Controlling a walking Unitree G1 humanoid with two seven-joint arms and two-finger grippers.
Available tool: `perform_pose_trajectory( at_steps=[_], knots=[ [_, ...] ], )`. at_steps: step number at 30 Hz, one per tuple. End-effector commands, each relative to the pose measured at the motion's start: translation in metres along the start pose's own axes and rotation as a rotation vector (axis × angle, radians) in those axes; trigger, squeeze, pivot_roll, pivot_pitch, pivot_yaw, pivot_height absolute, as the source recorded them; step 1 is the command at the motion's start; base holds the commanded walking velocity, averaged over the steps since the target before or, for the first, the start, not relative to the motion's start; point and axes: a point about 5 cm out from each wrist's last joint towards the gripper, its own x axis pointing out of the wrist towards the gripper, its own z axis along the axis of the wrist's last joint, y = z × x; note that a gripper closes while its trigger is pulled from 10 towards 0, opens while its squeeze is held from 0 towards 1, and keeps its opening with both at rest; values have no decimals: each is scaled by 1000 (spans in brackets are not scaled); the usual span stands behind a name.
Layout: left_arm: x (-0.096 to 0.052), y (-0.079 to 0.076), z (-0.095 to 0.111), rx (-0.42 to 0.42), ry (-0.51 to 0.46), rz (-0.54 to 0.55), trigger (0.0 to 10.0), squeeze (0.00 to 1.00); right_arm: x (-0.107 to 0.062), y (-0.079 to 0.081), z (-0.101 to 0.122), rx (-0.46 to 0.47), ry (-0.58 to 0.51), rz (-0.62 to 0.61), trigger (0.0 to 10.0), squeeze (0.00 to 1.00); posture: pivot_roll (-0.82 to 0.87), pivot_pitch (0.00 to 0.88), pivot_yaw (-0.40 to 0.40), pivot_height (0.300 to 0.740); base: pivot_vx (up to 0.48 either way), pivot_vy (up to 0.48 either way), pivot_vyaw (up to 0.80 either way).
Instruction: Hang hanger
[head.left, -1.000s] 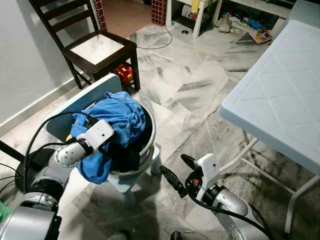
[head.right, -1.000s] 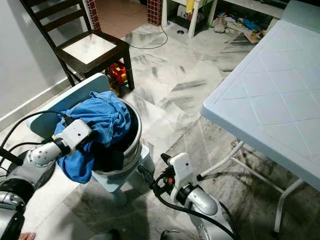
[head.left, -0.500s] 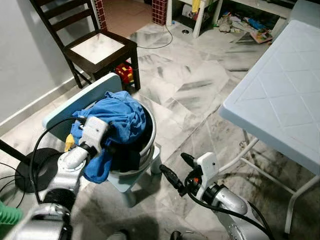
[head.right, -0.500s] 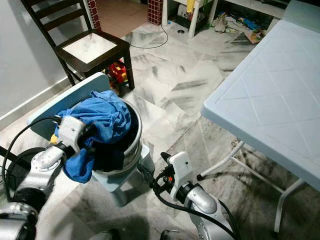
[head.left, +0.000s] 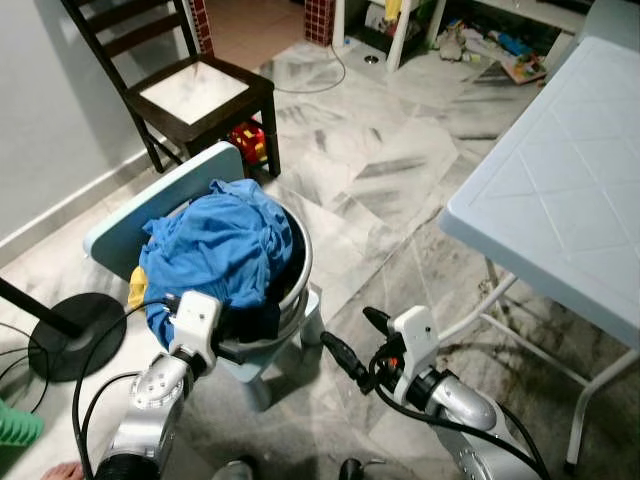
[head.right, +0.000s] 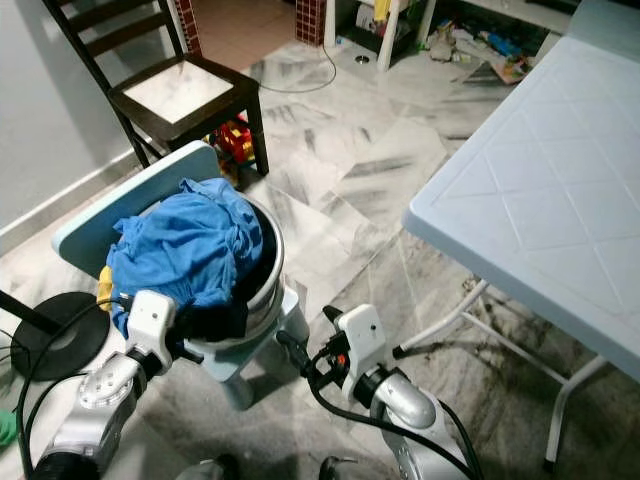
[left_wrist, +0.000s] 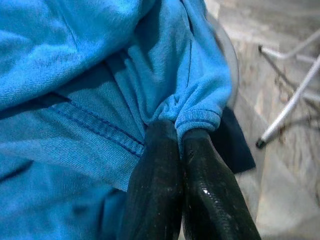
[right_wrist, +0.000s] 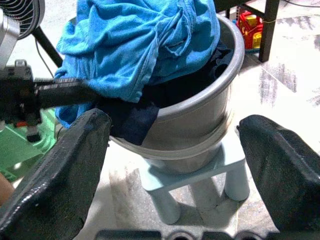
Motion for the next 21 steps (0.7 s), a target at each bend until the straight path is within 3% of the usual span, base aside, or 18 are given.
perform_pose_trajectory(
  at_steps=[1, 5, 6, 7, 8, 10, 11, 13, 17, 18, 21],
  knots=[
    [-9, 5, -7, 48, 50, 4, 0, 0, -2, 0, -5, 1, 19, -2, 10000, 0, 88, 227, -34, 740, 0, 0, 0],
    [-18, 14, -11, 146, 78, 55, 0, 0, -2, 1, -6, 0, 22, -1, 10000, 0, 92, 226, -35, 740, 0, 0, 0],
    [-19, 17, -13, 176, 90, 70, 1373, 0, -2, 1, -7, 0, 23, -1, 10000, 0, 92, 226, -33, 740, 0, 0, 0],
    [-21, 18, -14, 202, 101, 77, 8706, 0, -2, 1, -7, 1, 23, -1, 10000, 0, 92, 226, -33, 740, 0, 0, 0],
    [-23, 20, -15, 236, 113, 81, 10000, 0, -1, 1, -7, 1, 23, -1, 10000, 0, 92, 225, -31, 740, 0, 0, 0],
    [-25, 23, -12, 329, 109, 88, 10000, 0, -1, 1, -7, 2, 23, -3, 10000, 0, 93, 225, -30, 740, 0, 0, 0],
    [-24, 24, -10, 359, 104, 87, 10000, 243, -1, 1, -8, 2, 23, -3, 10000, 0, 93, 225, -30, 740, 0, 0, 0],
    [-24, 24, -6, 431, 91, 79, 10000, 1000, 0, 2, -8, 2, 23, -4, 10000, 0, 95, 222, -27, 740, 0, 0, 0],
    [-22, 23, 0, 535, 70, 47, 10000, 1000, 0, 2, -8, 0, 21, -5, 10000, 0, 93, 221, -27, 740, 0, 0, 0],
    [-21, 22, 3, 599, 59, 27, 10000, 1000, 0, 2, -8, -1, 19, -6, 10000, 0, 91, 223, -25, 740, 0, 0, 0],
    [-22, 20, 4, 641, 49, 1, 10000, 1000, 0, 2, -8, -1, 18, -9, 10000, 0, 91, 225, -25, 740, 0, 0, 0]
  ],
)
